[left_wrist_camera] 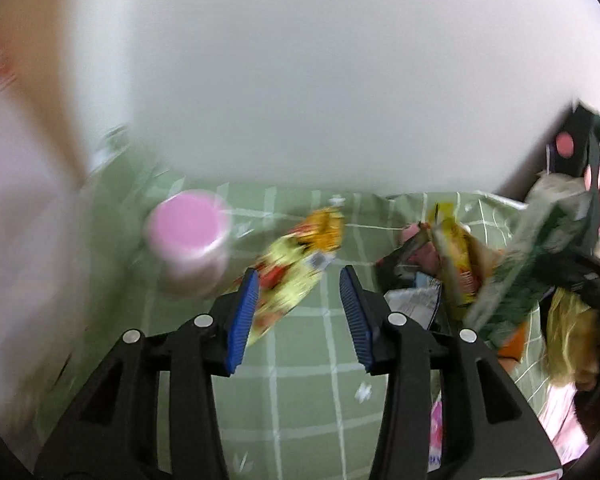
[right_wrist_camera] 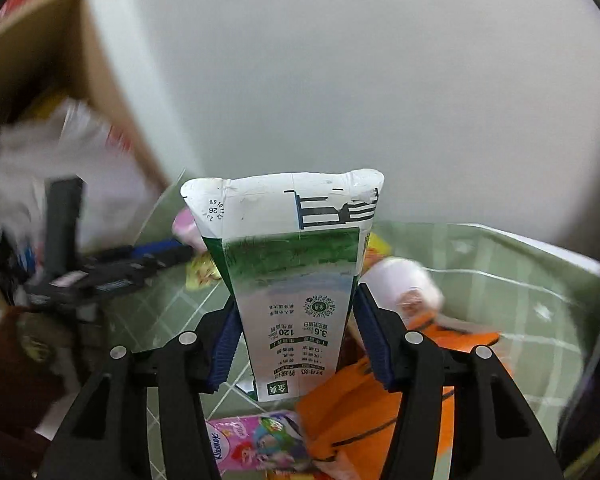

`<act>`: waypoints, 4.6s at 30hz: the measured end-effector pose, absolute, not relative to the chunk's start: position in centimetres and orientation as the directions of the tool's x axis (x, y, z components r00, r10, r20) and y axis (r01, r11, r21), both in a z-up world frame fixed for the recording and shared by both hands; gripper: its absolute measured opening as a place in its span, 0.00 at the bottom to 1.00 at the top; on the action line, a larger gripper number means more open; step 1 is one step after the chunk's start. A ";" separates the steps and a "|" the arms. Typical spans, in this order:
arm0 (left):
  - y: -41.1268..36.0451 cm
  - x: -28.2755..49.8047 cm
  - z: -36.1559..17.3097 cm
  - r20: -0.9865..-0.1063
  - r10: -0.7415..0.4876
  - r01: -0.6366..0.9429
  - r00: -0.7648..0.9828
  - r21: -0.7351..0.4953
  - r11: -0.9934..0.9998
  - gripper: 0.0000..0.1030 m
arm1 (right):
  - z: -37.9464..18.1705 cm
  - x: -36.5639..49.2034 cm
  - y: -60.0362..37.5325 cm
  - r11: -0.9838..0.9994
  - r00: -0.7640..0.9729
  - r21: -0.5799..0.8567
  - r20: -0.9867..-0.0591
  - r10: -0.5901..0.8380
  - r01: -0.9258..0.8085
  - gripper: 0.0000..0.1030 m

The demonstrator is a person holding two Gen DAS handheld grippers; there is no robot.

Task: Collect trash
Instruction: 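Grasp the gold snack packet with the left gripper, then carry the gold packet and milk carton over the yellow bag, then open both grippers to drop the items into the yellow bag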

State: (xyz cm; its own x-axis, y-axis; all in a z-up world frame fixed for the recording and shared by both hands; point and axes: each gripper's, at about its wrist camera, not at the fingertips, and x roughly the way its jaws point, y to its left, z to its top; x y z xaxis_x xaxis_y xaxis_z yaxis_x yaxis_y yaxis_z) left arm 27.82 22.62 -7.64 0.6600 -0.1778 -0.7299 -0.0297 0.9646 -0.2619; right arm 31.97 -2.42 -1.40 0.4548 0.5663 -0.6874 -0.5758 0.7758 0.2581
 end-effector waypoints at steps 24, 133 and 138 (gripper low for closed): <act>17.3 28.7 -7.0 -0.737 -0.413 0.162 0.535 -0.390 0.906 0.43 | 4.0 29.6 -11.8 0.873 0.676 0.271 -0.555 0.485 -0.405 0.50; -13.8 29.4 2.7 -0.495 -0.755 0.668 0.431 -0.388 0.635 0.37 | 1.0 17.7 -36.4 0.957 0.743 0.098 -0.653 -0.146 0.274 0.54; -7.4 28.8 2.3 -0.505 -0.658 0.579 0.558 -0.332 0.745 0.39 | 3.2 17.5 -35.2 0.964 0.795 0.107 -0.591 -0.137 0.245 0.54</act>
State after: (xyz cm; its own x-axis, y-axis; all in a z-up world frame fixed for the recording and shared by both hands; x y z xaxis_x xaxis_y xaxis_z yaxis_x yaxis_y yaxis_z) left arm 28.79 -7.41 2.27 0.5582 -0.6582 -0.5052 0.5786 0.7452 -0.3317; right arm 17.51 -35.16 3.21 0.7950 -0.1367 -0.5910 0.2451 0.9636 0.1068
